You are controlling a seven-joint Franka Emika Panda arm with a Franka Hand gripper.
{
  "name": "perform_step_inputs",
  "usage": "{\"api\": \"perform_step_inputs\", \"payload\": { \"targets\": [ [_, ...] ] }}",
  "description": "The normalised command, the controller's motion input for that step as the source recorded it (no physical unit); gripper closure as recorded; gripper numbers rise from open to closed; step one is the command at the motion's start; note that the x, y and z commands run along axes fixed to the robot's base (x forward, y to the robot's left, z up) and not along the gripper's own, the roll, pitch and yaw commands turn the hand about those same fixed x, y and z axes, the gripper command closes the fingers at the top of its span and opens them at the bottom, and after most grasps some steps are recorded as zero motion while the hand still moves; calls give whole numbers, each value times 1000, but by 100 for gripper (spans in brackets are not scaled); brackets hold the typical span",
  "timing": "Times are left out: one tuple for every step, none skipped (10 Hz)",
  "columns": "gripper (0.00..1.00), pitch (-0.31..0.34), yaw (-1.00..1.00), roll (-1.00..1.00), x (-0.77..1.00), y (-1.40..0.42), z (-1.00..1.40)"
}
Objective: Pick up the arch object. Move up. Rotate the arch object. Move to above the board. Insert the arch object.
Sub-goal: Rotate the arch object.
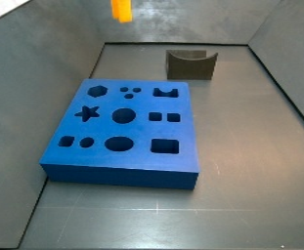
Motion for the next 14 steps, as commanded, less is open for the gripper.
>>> {"api": "perform_step_inputs", "payload": {
  "targets": [
    [100,94,18,84,3,-6,392],
    [100,95,19,84,3,-5,281],
    [100,257,510,141,0,0,0],
    [100,244,479,146,8,1,-99],
    [100,200,311,112,39,-7,-84],
    [100,180,235,99,46,-3,-52],
    [100,0,-1000,0,53,-1,0],
    [100,-1,-1000,-1,51,-2,10],
    [100,-1,-1000,-5,44,18,4],
    [100,-1,-1000,-5,41,17,1],
    [100,0,-1000,-5,38,17,-2],
    [100,0,-1000,-6,37,17,-3],
    [100,0,-1000,-6,36,17,-4],
    [100,0,-1000,-6,35,17,-5]
  ]
}}
